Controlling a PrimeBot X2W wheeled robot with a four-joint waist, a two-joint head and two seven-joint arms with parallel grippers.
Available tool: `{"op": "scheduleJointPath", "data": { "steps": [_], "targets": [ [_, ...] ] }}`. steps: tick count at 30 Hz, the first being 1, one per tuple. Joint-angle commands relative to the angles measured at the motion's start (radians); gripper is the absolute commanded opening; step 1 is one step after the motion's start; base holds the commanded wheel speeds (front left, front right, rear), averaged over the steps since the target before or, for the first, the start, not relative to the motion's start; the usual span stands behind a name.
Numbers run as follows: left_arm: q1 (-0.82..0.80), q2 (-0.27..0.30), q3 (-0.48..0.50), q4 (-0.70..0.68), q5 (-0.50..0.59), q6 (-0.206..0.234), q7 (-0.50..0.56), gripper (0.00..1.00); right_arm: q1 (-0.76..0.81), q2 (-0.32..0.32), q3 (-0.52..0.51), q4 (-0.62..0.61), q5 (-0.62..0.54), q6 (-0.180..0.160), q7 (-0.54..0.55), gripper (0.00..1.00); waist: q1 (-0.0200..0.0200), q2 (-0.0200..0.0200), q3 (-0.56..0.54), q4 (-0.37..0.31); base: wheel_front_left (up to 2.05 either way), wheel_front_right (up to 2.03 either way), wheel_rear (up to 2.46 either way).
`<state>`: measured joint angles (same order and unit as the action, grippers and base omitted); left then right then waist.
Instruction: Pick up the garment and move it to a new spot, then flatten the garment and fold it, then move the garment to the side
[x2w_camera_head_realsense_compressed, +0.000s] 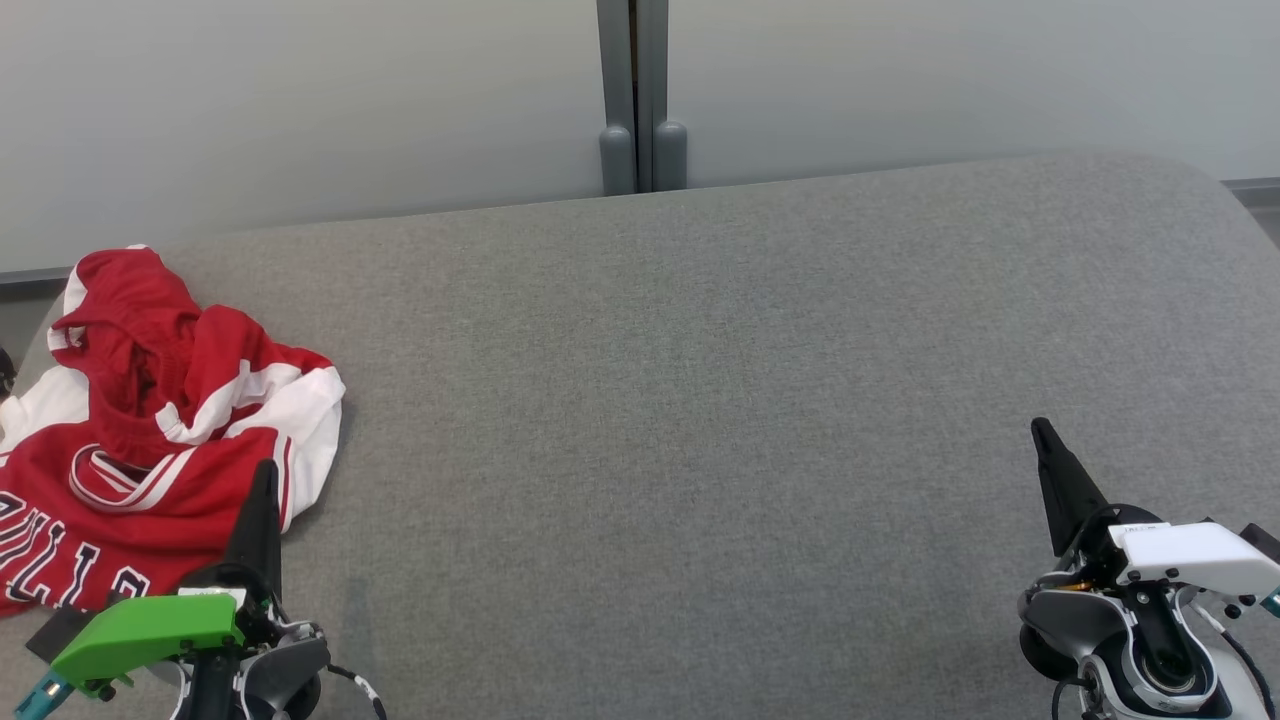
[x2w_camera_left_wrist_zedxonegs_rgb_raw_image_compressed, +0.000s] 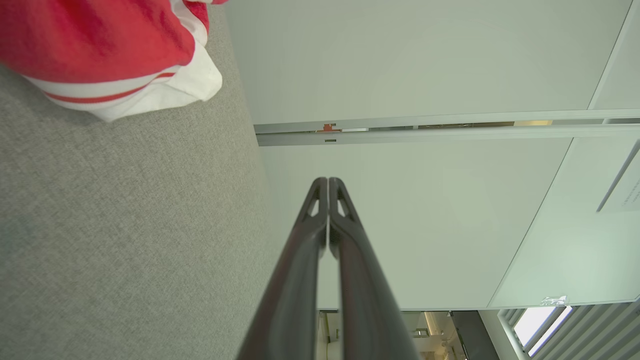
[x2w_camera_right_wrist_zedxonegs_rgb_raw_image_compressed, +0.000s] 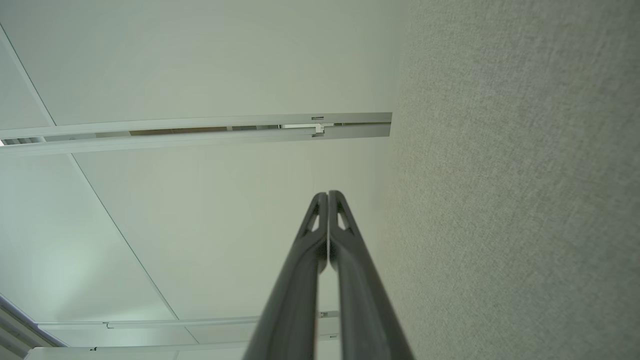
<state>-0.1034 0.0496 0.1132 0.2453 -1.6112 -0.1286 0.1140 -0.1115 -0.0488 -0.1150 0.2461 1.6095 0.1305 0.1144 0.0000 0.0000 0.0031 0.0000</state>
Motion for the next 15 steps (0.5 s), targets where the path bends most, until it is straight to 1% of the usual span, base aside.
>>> {"op": "scheduleJointPath", "data": {
  "steps": [1, 2, 3, 6, 15],
  "targets": [
    [-0.011, 0.001, 0.002, -0.002, -0.004, -0.005, 0.003, 0.00, 0.008, -0.001, -0.001, -0.005, 0.007, 0.000, 0.002, 0.00, 0.0000, 0.0000, 0.000, 0.000, 0.00, 0.00, 0.00],
    [-0.011, 0.001, 0.002, -0.002, -0.004, -0.005, 0.003, 0.00, 0.008, -0.001, -0.001, -0.005, 0.007, 0.000, 0.002, 0.00, 0.0000, 0.0000, 0.000, 0.000, 0.00, 0.00, 0.00],
    [0.000, 0.000, 0.000, 0.000, 0.000, 0.000, 0.000, 1.00, 0.000, 0.000, 0.000, 0.000, 0.000, 0.000, 0.000, 1.00, 0.0000, 0.0000, 0.000, 0.000, 0.00, 0.00, 0.00],
    [0.015, -0.005, -0.003, 0.021, 0.000, 0.002, -0.002, 1.00, 0.012, 0.006, 0.002, 0.020, -0.001, 0.000, -0.001, 1.00, 0.0000, 0.0000, 0.000, 0.000, 0.00, 0.00, 0.00],
    [0.013, -0.004, -0.026, -0.011, -0.002, 0.001, -0.047, 1.00, 0.001, 0.004, 0.051, -0.013, -0.015, 0.000, -0.043, 1.00, 0.0000, 0.0000, 0.000, 0.002, 0.00, 0.00, 0.00]
  ]
}}
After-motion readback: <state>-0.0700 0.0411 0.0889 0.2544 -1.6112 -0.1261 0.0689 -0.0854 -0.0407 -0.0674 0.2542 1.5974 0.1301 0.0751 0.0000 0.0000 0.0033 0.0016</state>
